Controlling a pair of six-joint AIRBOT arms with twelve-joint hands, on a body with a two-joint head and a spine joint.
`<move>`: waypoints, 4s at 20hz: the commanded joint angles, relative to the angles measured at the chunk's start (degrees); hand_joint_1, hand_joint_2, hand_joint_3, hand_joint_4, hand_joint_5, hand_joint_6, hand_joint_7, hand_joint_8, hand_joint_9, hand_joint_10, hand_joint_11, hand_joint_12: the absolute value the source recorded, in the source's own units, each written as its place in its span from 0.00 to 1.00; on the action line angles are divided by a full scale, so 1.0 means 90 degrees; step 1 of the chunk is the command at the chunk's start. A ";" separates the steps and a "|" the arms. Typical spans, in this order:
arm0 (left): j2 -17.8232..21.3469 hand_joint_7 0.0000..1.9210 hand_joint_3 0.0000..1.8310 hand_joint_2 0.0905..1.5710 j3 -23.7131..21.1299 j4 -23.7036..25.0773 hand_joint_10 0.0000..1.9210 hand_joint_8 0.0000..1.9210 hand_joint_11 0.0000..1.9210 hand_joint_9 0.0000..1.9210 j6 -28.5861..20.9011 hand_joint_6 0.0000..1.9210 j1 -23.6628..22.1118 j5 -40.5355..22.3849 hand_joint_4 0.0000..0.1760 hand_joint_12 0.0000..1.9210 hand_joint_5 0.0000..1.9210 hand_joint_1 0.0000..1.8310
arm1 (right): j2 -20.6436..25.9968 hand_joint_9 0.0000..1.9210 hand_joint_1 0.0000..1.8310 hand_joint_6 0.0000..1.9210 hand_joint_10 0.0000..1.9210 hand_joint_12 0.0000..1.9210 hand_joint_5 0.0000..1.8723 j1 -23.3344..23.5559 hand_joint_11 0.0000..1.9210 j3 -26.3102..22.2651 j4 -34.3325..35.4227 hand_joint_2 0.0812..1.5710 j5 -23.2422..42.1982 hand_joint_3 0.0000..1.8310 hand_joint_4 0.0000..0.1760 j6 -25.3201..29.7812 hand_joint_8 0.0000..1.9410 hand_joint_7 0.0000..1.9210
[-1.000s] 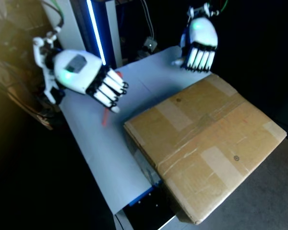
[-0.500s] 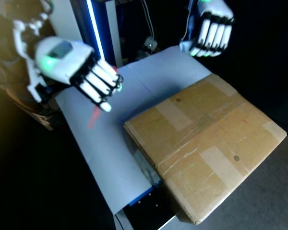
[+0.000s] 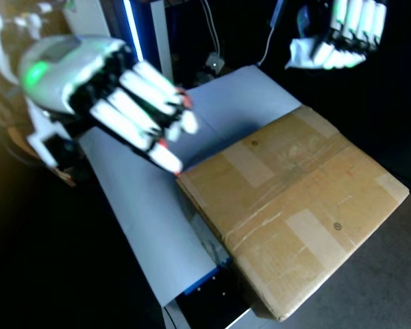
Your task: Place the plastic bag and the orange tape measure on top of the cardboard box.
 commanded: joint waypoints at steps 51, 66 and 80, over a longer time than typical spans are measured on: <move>-0.2269 0.02 0.00 0.62 0.2446 0.0163 0.00 0.00 0.00 0.01 0.0146 0.00 -0.0806 -0.2007 0.21 0.26 0.11 0.51 | -0.2143 0.01 0.46 0.11 0.41 0.76 0.09 0.1569 0.00 0.2285 -0.0219 0.58 0.1550 0.00 0.00 -0.0292 0.08 0.12; -0.0943 0.12 0.00 0.64 0.1072 0.0163 0.01 0.00 0.00 0.10 0.0352 0.00 -0.0966 -0.0399 0.09 0.53 0.14 0.46 | -0.0669 0.00 0.39 0.01 0.41 0.84 0.08 0.1626 0.00 0.1215 -0.0219 0.58 0.0554 0.00 0.00 -0.0409 0.00 0.13; 0.0804 0.13 0.00 0.68 -0.0200 0.0163 0.35 0.00 0.00 0.06 -0.0462 0.00 0.0245 0.3401 0.27 0.80 0.04 0.38 | 0.0764 0.05 0.36 0.00 0.11 0.37 0.00 -0.0294 0.00 -0.0288 -0.0122 0.71 -0.3723 0.00 0.56 0.0337 0.00 0.03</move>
